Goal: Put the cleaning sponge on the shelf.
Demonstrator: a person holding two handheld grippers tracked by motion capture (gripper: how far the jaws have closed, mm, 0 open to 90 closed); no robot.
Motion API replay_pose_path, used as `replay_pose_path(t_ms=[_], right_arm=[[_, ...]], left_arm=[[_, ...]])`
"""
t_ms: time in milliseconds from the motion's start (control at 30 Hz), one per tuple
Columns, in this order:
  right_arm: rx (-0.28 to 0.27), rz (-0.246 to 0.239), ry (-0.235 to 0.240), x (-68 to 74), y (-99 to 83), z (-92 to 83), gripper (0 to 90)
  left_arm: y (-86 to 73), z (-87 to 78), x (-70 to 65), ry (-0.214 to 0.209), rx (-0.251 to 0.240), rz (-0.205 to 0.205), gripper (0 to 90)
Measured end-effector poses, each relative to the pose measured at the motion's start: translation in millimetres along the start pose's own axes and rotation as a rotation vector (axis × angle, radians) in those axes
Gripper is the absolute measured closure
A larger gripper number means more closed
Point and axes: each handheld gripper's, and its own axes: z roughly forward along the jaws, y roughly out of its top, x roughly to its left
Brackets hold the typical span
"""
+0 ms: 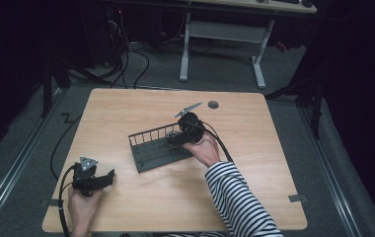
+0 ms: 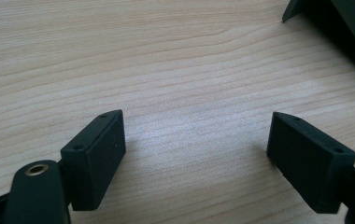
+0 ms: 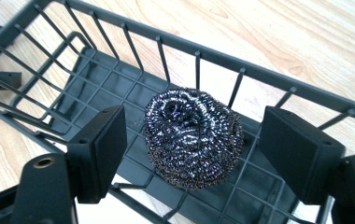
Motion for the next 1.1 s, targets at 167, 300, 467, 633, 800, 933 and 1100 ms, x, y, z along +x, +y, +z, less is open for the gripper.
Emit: replay_pose_path(t_ms=[167,300,467,633,800,933,1100], right_arm=[[-0.039,0.008,0.006,-2.5,-1.7,-10.2,23.3],[-0.055,0.015,0.007,-4.5,-3.4,-15.4,23.3],[-0.091,0.035,-0.001,-10.6,-8.8,-27.2,23.5],[-0.112,0.039,-0.006,-13.2,-12.2,-35.1,23.8],[-0.141,0.048,-0.018,-15.5,-16.9,-48.8,24.4],[-0.160,0.050,-0.029,-17.9,-21.5,-59.2,25.0],[-0.191,0.076,-0.041,-26.2,-33.2,-72.4,25.6]], left_arm=[[0.0,0.0,0.0,0.000,0.000,0.000,19.9],[0.0,0.0,0.0,0.000,0.000,0.000,19.8],[0.0,0.0,0.0,0.000,0.000,0.000,19.8],[0.0,0.0,0.0,0.000,0.000,0.000,19.8],[0.0,0.0,0.0,0.000,0.000,0.001,19.8],[0.0,0.1,0.0,0.000,0.000,0.000,19.8],[0.1,0.1,-0.1,0.000,0.000,0.000,19.8]])
